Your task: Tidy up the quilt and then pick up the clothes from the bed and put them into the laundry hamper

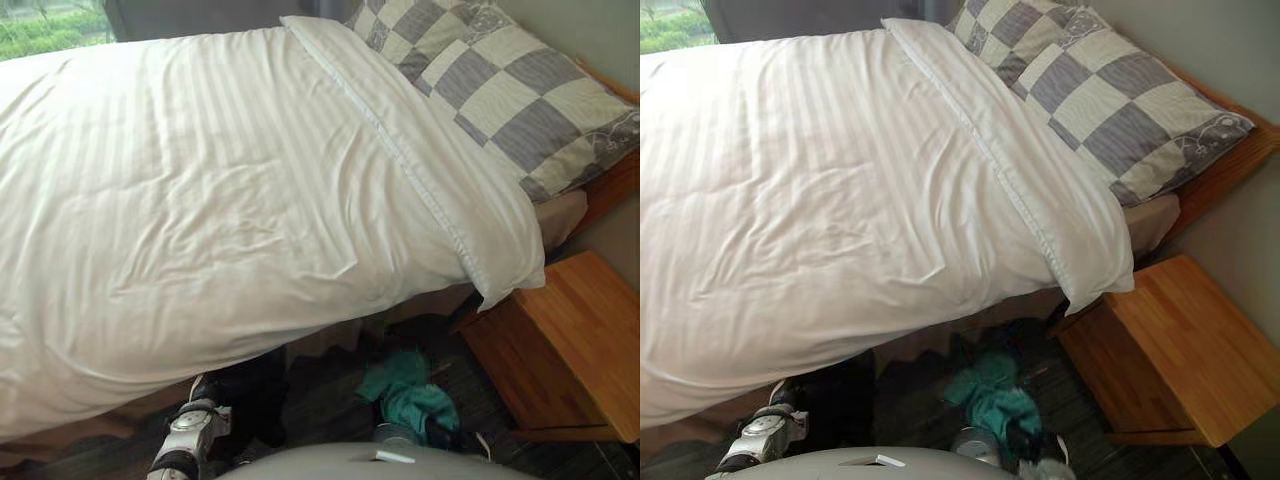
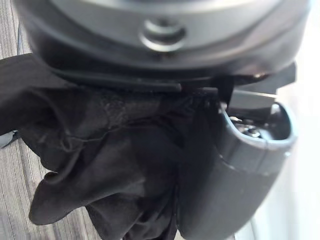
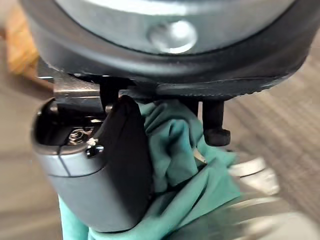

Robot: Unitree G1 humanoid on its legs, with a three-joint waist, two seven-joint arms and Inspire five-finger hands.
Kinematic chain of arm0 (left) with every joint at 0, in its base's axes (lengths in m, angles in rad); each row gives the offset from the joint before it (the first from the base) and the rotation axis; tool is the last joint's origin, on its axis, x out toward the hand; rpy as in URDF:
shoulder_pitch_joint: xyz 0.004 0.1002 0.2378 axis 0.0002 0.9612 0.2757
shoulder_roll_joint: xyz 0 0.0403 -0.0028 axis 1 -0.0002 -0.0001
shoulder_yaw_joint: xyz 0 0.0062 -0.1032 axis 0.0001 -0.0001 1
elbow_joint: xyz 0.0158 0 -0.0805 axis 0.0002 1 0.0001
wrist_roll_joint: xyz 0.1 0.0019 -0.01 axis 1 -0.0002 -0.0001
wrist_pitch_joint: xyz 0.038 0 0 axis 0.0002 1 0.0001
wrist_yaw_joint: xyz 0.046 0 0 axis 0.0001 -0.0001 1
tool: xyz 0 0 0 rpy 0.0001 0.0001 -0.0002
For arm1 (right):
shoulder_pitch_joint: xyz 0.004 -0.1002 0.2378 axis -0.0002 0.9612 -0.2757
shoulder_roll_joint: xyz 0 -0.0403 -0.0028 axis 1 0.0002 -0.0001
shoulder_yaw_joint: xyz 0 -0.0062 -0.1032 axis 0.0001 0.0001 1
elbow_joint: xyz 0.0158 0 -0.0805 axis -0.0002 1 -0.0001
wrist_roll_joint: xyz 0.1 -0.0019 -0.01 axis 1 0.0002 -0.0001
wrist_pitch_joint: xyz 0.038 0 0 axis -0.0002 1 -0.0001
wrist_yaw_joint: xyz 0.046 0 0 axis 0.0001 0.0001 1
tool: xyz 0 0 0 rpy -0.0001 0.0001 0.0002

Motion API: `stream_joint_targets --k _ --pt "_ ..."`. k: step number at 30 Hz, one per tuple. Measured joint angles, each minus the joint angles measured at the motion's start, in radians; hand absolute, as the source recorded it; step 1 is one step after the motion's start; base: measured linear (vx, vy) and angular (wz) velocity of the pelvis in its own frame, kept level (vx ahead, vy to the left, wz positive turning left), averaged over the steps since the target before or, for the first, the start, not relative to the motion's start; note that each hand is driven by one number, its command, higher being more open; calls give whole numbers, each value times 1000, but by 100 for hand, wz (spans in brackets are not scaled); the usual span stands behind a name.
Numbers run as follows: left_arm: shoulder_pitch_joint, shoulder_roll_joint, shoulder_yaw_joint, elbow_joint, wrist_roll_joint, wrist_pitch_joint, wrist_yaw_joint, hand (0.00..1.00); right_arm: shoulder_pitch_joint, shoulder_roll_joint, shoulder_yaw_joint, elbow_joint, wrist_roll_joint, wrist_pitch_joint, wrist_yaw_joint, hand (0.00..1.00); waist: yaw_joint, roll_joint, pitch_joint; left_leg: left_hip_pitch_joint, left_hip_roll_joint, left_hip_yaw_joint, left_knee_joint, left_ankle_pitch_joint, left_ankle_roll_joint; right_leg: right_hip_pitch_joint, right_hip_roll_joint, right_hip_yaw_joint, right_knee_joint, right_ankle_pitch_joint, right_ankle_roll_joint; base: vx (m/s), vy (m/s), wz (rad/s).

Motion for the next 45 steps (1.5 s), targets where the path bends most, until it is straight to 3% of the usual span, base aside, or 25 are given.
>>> stream_joint_targets --k 5,9,14,16,18,19,20,21,22,23,24,25,26,27,28,30,32,33,34,35,36,38,40,42,45 --pt "-31 -53 -43 38 -42 7 46 0 72 42 -17 0 58 2 -15 0 -34 -6 -5 -35 -2 -158 -1 7 17 -17 3 49 197 -185 19 -30 -36 71" --pt "-49 -120 -59 45 -102 8 97 0 50 41 1 -2 96 -3 -51 0 -23 17 -20 -106 -11 -268 -1 36 35 17 6 11 166 -205 20 4 -34 91" --pt "-44 -129 -87 45 -180 -4 168 0 20 20 97 -4 82 -45 -97 0 19 27 -14 -153 -11 -388 0 68 47 90 17 -77 129 -199 15 41 -32 74" --pt "-36 -127 -61 30 -197 -26 180 0 -20 0 163 -16 74 -56 -106 0 46 38 7 -196 -11 -426 2 96 70 91 23 -110 133 -211 -3 -39 -18 70" --pt "-25 -129 -31 -46 -233 -48 192 0 -59 -27 212 -69 39 -68 -105 0 67 59 46 -289 -20 -465 4 155 144 48 37 -155 170 -248 -29 -158 -24 139" --pt "-25 -130 -18 -98 -257 -58 195 0 -76 -35 228 -108 36 -75 -113 0 65 63 71 -356 -42 -443 4 219 236 23 49 -170 203 -285 -38 -193 -21 192" --pt "-25 -131 -17 -123 -261 -61 196 0 -79 -37 229 -128 35 -78 -117 0 66 70 88 -381 -58 -416 3 230 313 15 52 -182 213 -298 -59 -218 0 205" --pt "-15 -133 7 -170 -263 -68 196 0 -81 -36 239 -159 35 -78 -119 0 77 74 116 -389 -64 -296 4 89 415 35 36 -244 211 -301 -64 -156 30 197" --pt "7 -132 42 -199 -266 -72 205 0 -92 -27 272 -197 35 -84 -119 0 76 39 134 -428 -56 -145 114 -3 380 64 -11 -326 184 -283 -39 -111 32 180" --pt "14 -131 55 -201 -267 -78 217 0 -92 -24 289 -217 35 -87 -117 0 78 34 140 -451 -40 -102 225 -5 376 80 -28 -367 184 -277 -30 11 18 153" --pt "40 -131 73 -204 -268 -81 225 0 -92 -22 316 -243 36 -86 -116 0 78 36 143 -460 -23 -72 378 -14 364 115 -36 -416 189 -271 -20 113 100 274" --pt "158 -144 58 -318 -290 -87 233 0 -67 -3 358 -352 37 -88 -82 0 105 57 142 -413 -81 -65 359 -56 324 210 -27 -589 215 -251 -56 110 135 294" --pt "172 -149 60 -339 -290 -88 235 0 -68 7 367 -391 35 -96 -74 0 103 49 142 -391 -109 -80 262 -46 336 214 -13 -605 182 -262 -90 86 169 297" --pt "169 -138 75 -340 -292 -88 242 0 -68 37 389 -431 35 -118 -70 0 98 5 147 -385 -106 32 293 -98 357 230 -18 -623 101 -245 -87 28 66 119" --pt "167 -142 79 -339 -295 -85 246 0 -70 40 402 -455 35 -128 -69 0 102 9 156 -389 -66 96 357 -109 359 255 -15 -647 109 -240 -52 54 83 78" --pt "182 -169 68 -354 -294 -84 246 0 -82 44 405 -461 23 -125 -59 0 107 24 164 -391 -72 57 403 -137 351 278 -31 -684 181 -216 -37 59 90 69" --pt "177 -175 30 -412 -285 -85 231 0 -34 68 393 -524 -1 -125 -67 0 102 18 157 -405 -139 -12 336 -202 335 306 -59 -811 256 -153 -19 143 190 181" --pt "159 -173 22 -424 -271 -86 224 0 -20 69 390 -534 -1 -125 -72 0 101 6 151 -407 -149 -11 329 -237 316 303 -76 -875 266 -114 -48 180 153 173" --pt "158 -171 19 -439 -255 -87 219 0 -7 70 391 -538 -2 -125 -72 0 104 4 151 -416 -140 -11 365 -251 335 304 -84 -896 295 -105 -59 224 92 156" --pt "159 -170 20 -457 -248 -85 208 0 -2 68 390 -548 -2 -122 -73 0 105 16 150 -415 -152 -52 356 -215 362 306 -115 -922 413 -91 -79 291 117 169" --pt "159 -166 19 -468 -248 -83 205 0 22 69 387 -549 -2 -115 -76 0 102 16 149 -402 -193 -125 321 -197 393 276 -164 -869 542 -98 -168 303 105 170" --pt "164 -160 22 -483 -251 -85 207 0 34 79 387 -555 -2 -114 -75 0 103 25 153 -387 -212 -191 300 -189 387 191 -126 -668 603 -211 -153 286 70 135" --pt "189 -135 27 -491 -253 -85 218 0 62 115 394 -565 1 -114 -75 0 102 33 158 -300 -248 -281 244 -167 397 87 0 -366 603 -313 -128 328 45 139" --pt "209 -129 8 -518 -253 -87 220 0 92 117 404 -587 10 -116 -73 0 89 37 155 -244 -282 -364 217 -167 397 33 78 -264 575 -355 -127 266 14 147" --pt "219 -126 -49 -530 -252 -89 224 0 105 117 391 -594 18 -117 -82 0 100 33 153 -168 -330 -436 174 -165 391 -27 142 -163 384 -348 -127 280 -39 132"
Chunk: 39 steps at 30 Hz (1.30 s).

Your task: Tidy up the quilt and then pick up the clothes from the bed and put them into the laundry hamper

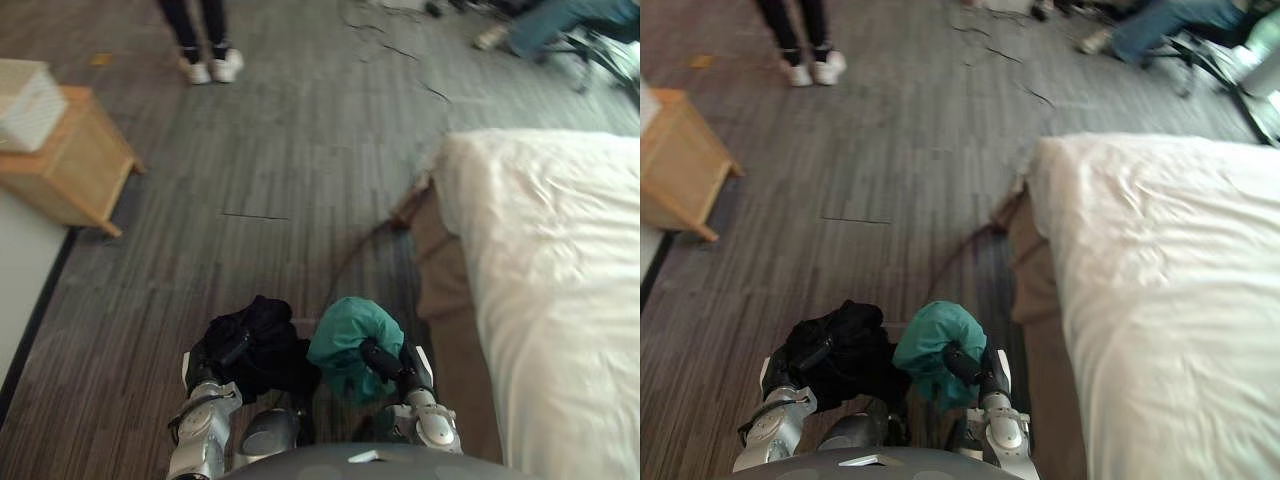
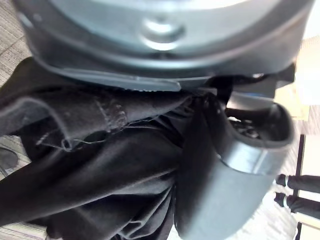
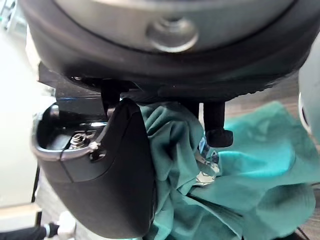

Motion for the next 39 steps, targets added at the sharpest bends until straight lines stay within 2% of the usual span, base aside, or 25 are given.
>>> stream_joint_targets --k 2,3,4,7,8,9,10,11,12,13,19,25,26,27,28,29,30,31,32,34,35,36,37,38,39 --pt "22 4 -30 -12 0 0 3 0 -1 2 -2 -1 38 0 -1 0 9 -24 -15 36 -43 -25 -5 -15 -26 -19 -14 11 -171 166 5 277 -52 73" --pt "27 1 -37 -10 0 3 6 0 -6 -4 -5 3 39 2 0 0 11 -21 -23 54 -48 -29 -10 -25 -41 -22 -17 24 -177 213 2 333 -79 43" --pt "43 -3 -43 -22 0 1 4 0 -8 -5 -10 0 38 0 2 0 25 -13 -38 57 -36 -31 -11 -34 -61 -5 -5 26 -218 226 -3 341 -72 15" --pt "56 0 -42 -33 0 1 -3 0 -16 2 -7 -1 37 -9 4 0 31 -18 -47 59 -26 -18 -3 -56 -95 46 14 28 -306 251 -8 255 -63 -22" --pt "67 -4 -49 -30 0 3 -18 0 -10 -1 -8 2 37 -8 3 0 32 -19 -46 51 -22 -4 60 -76 -126 74 12 31 -332 271 -23 221 -31 -12" --pt "66 -4 -51 -25 0 3 -24 0 -16 1 -8 7 37 -7 3 0 33 -26 -42 29 -20 5 109 -104 -129 90 2 34 -333 273 -25 193 -1 -15" --pt "68 -2 -74 -17 1 3 -39 0 -21 -2 -17 29 36 -7 1 0 32 -35 -45 32 -12 29 84 -134 -109 113 -10 51 -339 273 -25 183 56 -9" --pt "66 -6 -100 -15 2 3 -53 0 -11 -6 -34 35 33 -7 -1 0 27 -20 -48 58 30 58 -29 -34 -112 138 2 50 -347 271 -22 137 78 -12" --pt "66 -9 -109 -8 2 4 -59 0 -11 -10 -36 42 30 -5 -5 0 28 -18 -51 79 22 72 -43 -23 -87 148 1 52 -357 270 -19 111 67 -7" --pt "66 -12 -150 34 4 7 -59 0 30 0 -10 59 20 -1 -15 0 6 -26 -109 107 21 38 -125 36 -85 147 15 51 -404 275 22 36 30 -5" --pt "65 -8 -167 34 3 7 -58 0 26 -1 3 63 21 -2 -18 0 6 -26 -109 104 21 38 -126 36 -85 144 15 51 -407 275 22 0 0 0" --pt "33 31 -371 36 -12 7 -51 0 -77 -47 131 179 79 -2 -51 0 18 -24 -94 61 22 49 -118 24 -94 108 17 56 -422 277 24 -16 -8 -4" --pt "11 31 -413 39 -33 7 -48 0 -114 -57 160 203 79 -1 -63 0 27 -18 -91 13 30 58 -54 -14 -97 87 17 59 -423 273 20 -25 -56 -19" --pt "-18 25 -453 40 -67 7 -47 0 -152 -79 192 213 79 -2 -76 0 38 10 -66 -52 55 68 59 -81 -115 74 34 58 -418 263 12 -12 -70 -30" --pt "-42 24 -477 40 -96 5 -46 0 -186 -93 230 216 79 -2 -84 0 56 20 -41 -85 83 78 163 -129 -155 74 43 53 -401 248 -9 21 -71 -28" --pt "-64 26 -491 40 -130 4 -46 0 -212 -103 260 217 79 -4 -91 0 65 37 -14 -141 110 68 305 -168 -217 77 45 54 -393 240 -20 -8 -24 -6" --pt "-97 26 -510 39 -166 4 -38 0 -242 -114 285 218 79 -6 -112 0 62 65 21 -237 150 50 523 -160 -242 97 54 49 -406 233 -18 -9 -15 6" --pt "-105 25 -509 35 -174 4 -33 0 -255 -115 288 218 79 -5 -117 0 66 71 37 -279 167 47 617 -133 -269 110 54 50 -415 232 -20 0 0 0" --pt "-112 24 -506 21 -203 -3 -14 0 -283 -113 297 218 79 -5 -138 0 79 66 65 -362 186 50 715 -164 -258 129 46 65 -426 229 -29 75 -37 -18" --pt "-128 25 -512 21 -235 -20 9 0 -310 -112 305 216 78 -5 -165 0 94 66 69 -403 191 55 618 -197 -230 127 31 86 -426 212 -23 208 -10 -28" --pt "-135 23 -513 20 -245 -22 15 0 -316 -112 308 213 78 -5 -173 0 95 65 69 -410 189 57 561 -194 -224 129 25 92 -426 205 -17 323 43 -32" --pt "-156 16 -517 20 -249 -27 28 0 -338 -111 315 212 78 -5 -190 0 100 49 79 -414 172 61 388 -149 -200 138 -2 103 -425 183 3 273 55 -22" --pt "-166 14 -520 20 -249 -30 34 0 -347 -110 316 212 77 -5 -197 0 101 47 80 -414 157 61 313 -112 -197 146 -19 104 -425 173 14 381 90 -28" --pt "-181 3 -524 19 -248 -33 43 0 -360 -113 316 211 75 -6 -211 0 103 44 80 -401 144 59 148 -4 -199 156 -31 105 -420 154 46 345 87 -22" --pt "-183 -3 -524 17 -248 -37 49 0 -365 -113 316 211 75 -5 -219 0 106 47 79 -390 153 60 100 92 -198 167 -31 109 -419 140 65 492 116 -22"
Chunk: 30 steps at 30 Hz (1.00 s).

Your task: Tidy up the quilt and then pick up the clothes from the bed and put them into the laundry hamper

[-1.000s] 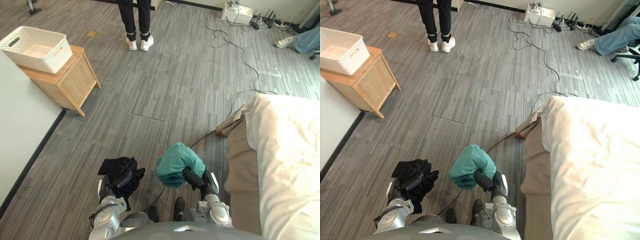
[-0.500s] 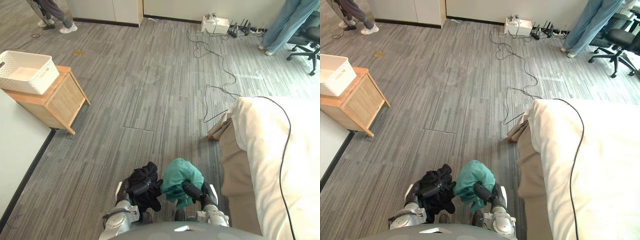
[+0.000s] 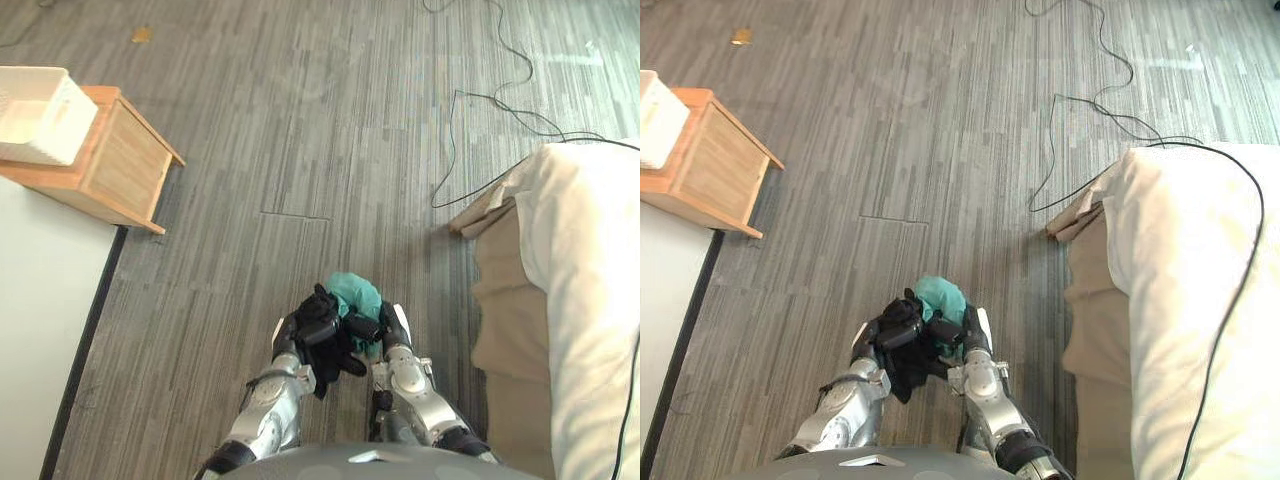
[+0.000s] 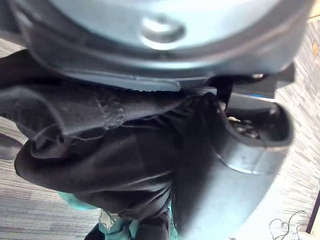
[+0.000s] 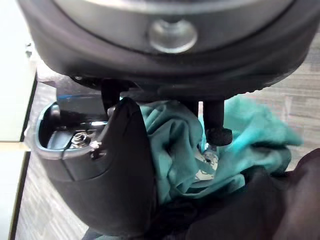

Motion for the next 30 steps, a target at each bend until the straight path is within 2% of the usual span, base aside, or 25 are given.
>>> stream_joint_targets --k 1,2,3,4,5,6,7,8,10,11,12,13,14,16,17,18,19,20,22,23,24,25,26,27,30 --pt "-13 4 -1 3 0 -1 10 0 -10 11 -2 4 0 1 -15 0 3 -33 0 16 -28 20 -5 44 89 13 -23 -3 0 -14 15 536 99 -3" --pt "-41 8 -1 -1 -5 -1 16 0 -11 21 -2 -4 -11 0 -17 0 4 -66 0 12 -51 31 34 -2 109 26 -51 -24 3 -3 28 646 98 9" --pt "-47 8 -3 -1 -7 -1 22 0 -15 23 -2 -4 -17 0 -18 0 6 -76 3 14 -59 31 67 -36 114 41 -63 -31 11 1 36 520 66 7" --pt "-58 7 -8 -8 -26 -1 33 0 -24 24 -2 -2 -18 0 -17 0 9 -75 2 42 -57 37 112 -99 117 28 -80 -27 119 -12 53 503 91 -17" --pt "-52 11 -8 -17 -26 -4 40 0 -28 26 -1 -2 -18 -1 -14 0 9 -69 3 89 -52 44 104 -128 114 -24 -93 -18 285 -25 61 477 116 -33" --pt "-42 16 -8 -33 -26 -9 46 0 -26 32 -1 -3 -18 -6 -14 0 5 -66 3 162 -48 49 74 -153 113 -119 -114 9 553 -16 76 567 127 -26" --pt "-44 18 -10 -35 -26 -17 49 0 -23 34 -2 -4 -18 -9 -14 0 0 -66 3 232 -48 45 36 -168 109 -212 -117 39 813 -24 70 482 85 -9" --pt "-44 20 -11 -35 -26 -23 50 0 -24 39 -2 -4 -18 -10 -14 0 -4 -65 3 266 -48 41 13 -169 109 -252 -115 41 910 -34 55 486 32 18" --pt "-45 35 -22 -39 -26 -41 50 0 -30 43 -3 -4 -18 -20 -13 0 -36 -59 7 386 -45 -1 -77 -175 100 -352 -112 -38 1054 -78 -17 482 -44 40" --pt "-47 35 -22 -39 -26 -43 50 0 -36 43 -3 -4 -18 -23 -13 0 -44 -56 9 410 -41 -15 -91 -179 95 -373 -111 -64 1045 -94 -42 578 -176 60" --pt "-57 36 -25 -38 -26 -43 50 0 -40 42 -12 -4 -16 -26 -12 0 -65 -39 19 456 -20 -56 -104 -196 83 -425 -96 -121 978 -132 -102 484 -200 55" --pt "-66 36 -28 -33 -26 -43 50 0 -42 40 -15 -4 -15 -27 -12 0 -74 -27 25 469 -5 -71 -104 -202 79 -446 -86 -142 929 -140 -115 573 -300 70" --pt "-81 36 -29 -28 -26 -42 50 0 -45 39 -22 -6 -14 -29 -12 0 -85 -11 33 478 16 -95 -101 -204 78 -480 -69 -164 818 -142 -118 387 -258 67" --pt "-102 36 -29 -28 -26 -42 49 0 -49 33 -31 -21 -6 -29 -5 0 -98 16 40 495 63 -117 -101 -222 48 -541 -39 -176 539 -91 -84 449 -355 70" --pt "-106 37 -25 -28 -22 -42 46 0 -50 29 -31 -25 -6 -29 4 0 -104 25 38 524 94 -125 -101 -256 -9 -555 -31 -166 310 20 -63 639 -557 68" --pt "-99 43 -25 -28 -21 -42 42 0 -43 30 -28 -25 -6 -29 8 0 -101 2 30 571 98 -124 -101 -297 -65 -563 -51 -133 158 141 -56 662 -580 62" --pt "-94 42 -24 -26 -21 -42 39 0 -40 32 -25 -24 -6 -28 13 0 -101 4 30 603 106 -127 -101 -319 -92 -562 -52 -127 183 260 -71 589 -501 16" --pt "-89 32 -12 -19 -22 -42 31 0 -57 11 -20 -13 -7 -23 30 0 -92 52 30 631 169 -110 -81 -330 -110 -581 -5 -131 279 293 -119 532 -482 -17" --pt "-85 34 -10 -11 -23 -44 9 0 -75 6 -30 -8 -7 -19 31 0 -100 63 30 614 208 -120 19 -247 -93 -592 16 -130 425 177 -151 508 -511 -15" --pt "-77 27 -13 -11 -22 -44 -6 0 -62 -1 -32 -9 -8 -20 31 0 -106 65 29 600 227 -153 129 -171 -74 -548 26 -147 469 107 -160 573 -529 17" --pt "-63 19 -9 -11 -23 -44 -18 0 -36 -5 -32 -11 -8 -22 31 0 -107 73 26 560 254 -201 267 -53 -61 -470 48 -171 453 58 -165 585 -491 21" --pt "-52 17 -1 -12 -24 -44 -26 0 -28 -6 -32 -17 -8 -23 32 0 -102 74 25 537 261 -226 335 22 -59 -427 63 -177 427 41 -168 564 -394 14" --pt "-24 2 29 -20 -28 -45 -42 0 3 -7 -31 -21 -9 -26 33 0 -88 77 22 459 263 -263 550 17 -72 -347 96 -178 370 14 -182 532 -313 -7" --pt "7 -13 53 -36 -36 -45 -46 0 12 -7 -29 -24 -10 -27 34 0 -68 80 21 357 267 -268 783 -40 -86 -277 126 -174 317 2 -188 528 -280 -12" --pt "76 -13 92 -81 -64 -45 -57 0 29 -6 -15 -15 -10 -26 49 0 -18 75 23 162 257 -186 1010 -161 -74 -122 165 -165 218 -17 -186 537 -228 -10"
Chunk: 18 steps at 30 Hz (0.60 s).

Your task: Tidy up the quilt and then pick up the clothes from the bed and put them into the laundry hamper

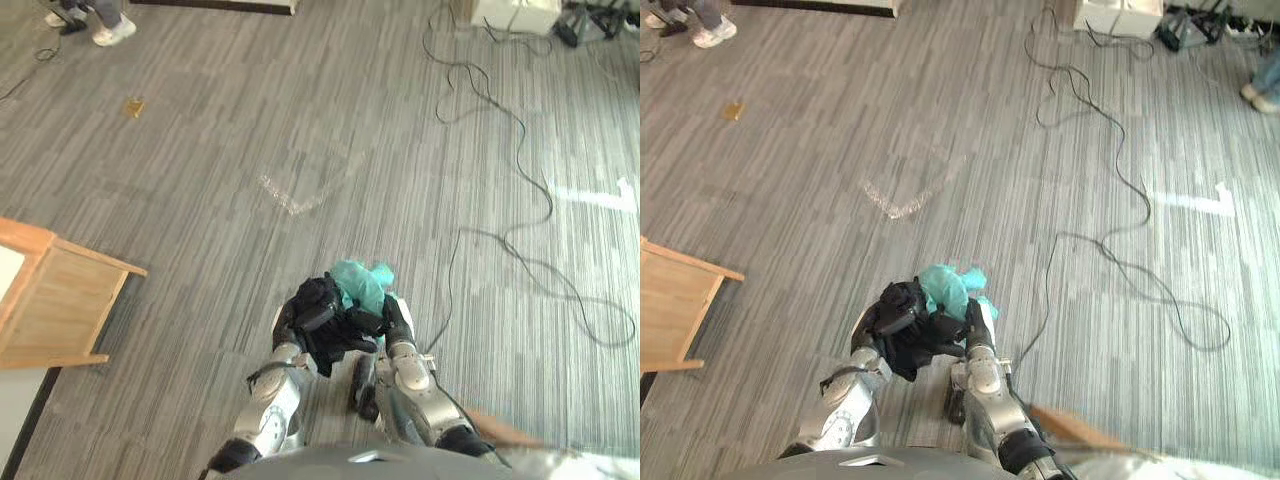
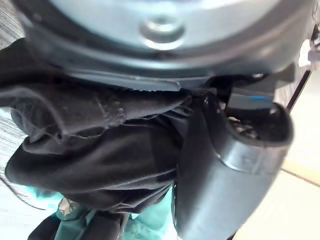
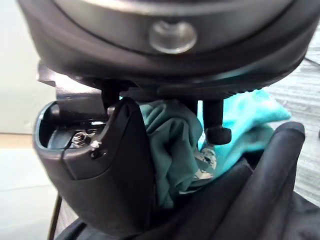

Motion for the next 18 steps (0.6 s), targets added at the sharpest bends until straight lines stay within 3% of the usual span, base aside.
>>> stream_joint_targets --k 3,4,5,6,8,9,10,11,12,13,14,15,16,17,18 --pt "25 -18 35 -13 -22 0 3 0 -23 0 17 23 -6 5 10 0 42 -7 4 -113 -65 67 -118 -72 8 98 -3 5 -81 0 0 507 -116 -1" --pt "25 -22 41 -16 -43 0 9 0 -39 0 29 37 -7 6 19 0 65 -20 8 -141 -113 106 -261 -98 28 138 -20 1 -110 -3 5 468 -16 5" --pt "25 -23 40 -25 -43 0 14 0 -40 0 42 36 -9 5 20 0 80 -38 6 -166 -168 162 -440 -100 55 173 -48 -11 -128 -27 42 481 -10 16" --pt "24 -25 39 -28 -43 0 14 0 -39 0 46 36 -9 4 20 0 80 -42 2 -175 -190 201 -538 -81 75 193 -57 -24 -136 -45 61 513 -4 54" --pt "19 -50 28 -29 -42 0 27 0 -27 -1 49 40 -9 4 17 0 77 -13 -21 -165 -218 414 -880 168 176 287 -30 -91 -159 -111 129 642 0 105" --pt "-15 -43 32 -18 -43 5 40 0 -60 33 41 92 -8 5 6 0 76 -93 -39 -149 -277 503 -902 156 298 311 -75 -142 -158 -145 155 606 -11 114" --pt "-19 -48 43 -22 -43 5 48 0 -68 37 44 103 -8 5 4 0 84 -109 -48 -150 -286 518 -897 126 324 313 -81 -143 -153 -140 162 576 -25 111" --pt "-23 -54 59 -23 -44 5 58 0 -79 40 44 104 -8 3 -1 0 103 -130 -56 -147 -296 510 -843 55 345 342 -90 -139 -148 -115 203 448 -37 52" --pt "-23 -55 64 -24 -46 5 61 0 -78 40 43 106 -8 2 0 0 111 -134 -57 -138 -298 498 -810 18 356 356 -95 -138 -117 -109 214 688 -27 61" --pt "-11 -55 66 -29 -47 4 65 0 -68 42 44 110 -8 2 1 0 115 -129 -61 -103 -296 468 -763 -45 337 343 -118 -139 46 -107 216 696 28 70" --pt "10 -54 63 -31 -54 2 66 0 -40 46 44 109 -7 -2 2 0 112 -127 -84 -59 -306 424 -761 -89 297 273 -169 -141 299 -58 225 582 41 79" --pt "19 -54 59 -31 -62 2 67 0 -24 45 44 107 -7 -5 2 0 109 -127 -96 -37 -314 396 -768 -103 283 227 -198 -133 433 -2 221 613 56 100" --pt "20 -51 48 -30 -82 2 71 0 -6 44 43 101 -5 -9 4 0 106 -130 -103 13 -337 345 -792 -119 260 131 -249 -111 681 -7 205 506 1 109" --pt "19 -49 39 -30 -82 2 79 0 10 43 43 101 -5 -9 7 0 95 -129 -104 58 -354 297 -822 -122 257 70 -275 -107 812 -30 174 852 -64 194" --pt "16 -34 18 -30 -81 -1 94 0 34 43 42 97 -5 -9 16 0 57 -119 -105 149 -365 192 -886 -119 249 -27 -296 -112 904 -61 126 690 -140 210"
